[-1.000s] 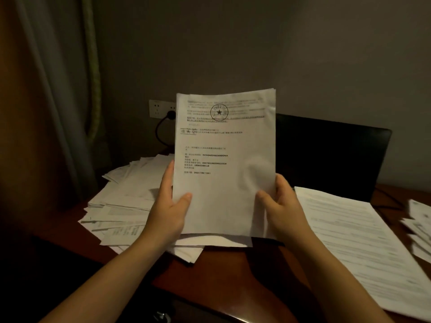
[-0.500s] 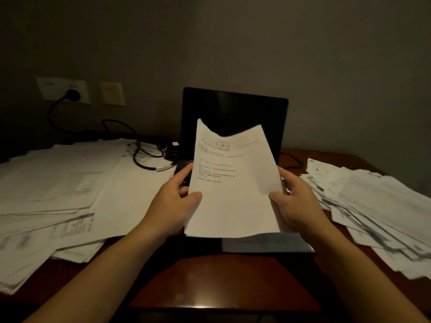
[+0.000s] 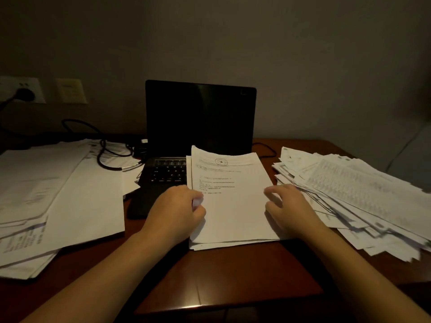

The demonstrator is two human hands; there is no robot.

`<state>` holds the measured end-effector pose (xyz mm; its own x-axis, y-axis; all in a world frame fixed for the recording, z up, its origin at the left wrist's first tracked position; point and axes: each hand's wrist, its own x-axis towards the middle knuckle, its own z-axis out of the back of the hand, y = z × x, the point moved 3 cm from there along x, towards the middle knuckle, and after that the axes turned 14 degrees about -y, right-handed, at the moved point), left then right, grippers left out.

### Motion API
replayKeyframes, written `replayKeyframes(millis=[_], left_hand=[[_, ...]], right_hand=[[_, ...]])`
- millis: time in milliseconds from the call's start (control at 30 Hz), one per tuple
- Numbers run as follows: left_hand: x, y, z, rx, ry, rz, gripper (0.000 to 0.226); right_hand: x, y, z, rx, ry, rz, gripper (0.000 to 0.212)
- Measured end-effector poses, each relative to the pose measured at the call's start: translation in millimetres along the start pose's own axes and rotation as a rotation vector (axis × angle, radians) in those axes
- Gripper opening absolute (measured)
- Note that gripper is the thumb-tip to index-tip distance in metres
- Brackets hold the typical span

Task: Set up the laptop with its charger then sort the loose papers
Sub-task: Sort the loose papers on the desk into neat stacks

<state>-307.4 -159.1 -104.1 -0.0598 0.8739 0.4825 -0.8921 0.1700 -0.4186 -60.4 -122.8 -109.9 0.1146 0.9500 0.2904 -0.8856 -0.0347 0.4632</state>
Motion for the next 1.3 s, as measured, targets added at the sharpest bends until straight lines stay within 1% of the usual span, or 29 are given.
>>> replayKeyframes(millis=[33,100,233,333,433,500,667,800,900,1033,1133,1200,1300], left_hand=[[-2,0,0,0.019,-0.012,-0.014,0.025],[-3,3,-1,0.041,-0.014,-0.014,0.026],[-3,8,-4,0.134,-0.033,-0.036,0.032],[-4,9,-5,0.118,-0.036,-0.039,0.037],[-6,14,-5,0.101,-0.006,-0.014,0.043],[-7,20,-2,0.088,0.014,0.010,0.046],[-13,39,19,0.077,-0.033,0.043,0.049],[-27,69,48,0.024,-0.062,0.104,0.049],[-37,103,78,0.079,-0.120,0.138,0.048],[-44,163,118,0.237,-0.109,0.284,0.051],[-49,205,142,0.363,-0.066,0.373,0.061],[-56,228,152,0.392,-0.040,0.416,0.070],[-68,249,152,0.386,0.054,0.442,0.089]], right_hand=[[-1,-1,-2,-0.031,0.007,0.011,0.041],[-3,-1,-4,-0.100,0.000,0.044,0.039],[-1,1,-4,-0.237,-0.009,0.083,0.040],[1,6,-4,-0.262,-0.030,0.094,0.042],[-4,18,-2,-0.186,-0.085,0.132,0.050],[-8,31,-3,-0.139,-0.096,0.175,0.051],[-19,75,-12,-0.078,-0.069,0.291,0.040],[-31,122,-30,-0.004,-0.050,0.408,0.034],[-39,163,-51,0.067,-0.002,0.505,0.029],[-48,216,-79,0.165,0.081,0.627,0.024],[-50,249,-95,0.235,0.160,0.651,0.023],[-49,267,-103,0.290,0.205,0.639,0.019],[-44,283,-114,0.392,0.287,0.535,0.018]])
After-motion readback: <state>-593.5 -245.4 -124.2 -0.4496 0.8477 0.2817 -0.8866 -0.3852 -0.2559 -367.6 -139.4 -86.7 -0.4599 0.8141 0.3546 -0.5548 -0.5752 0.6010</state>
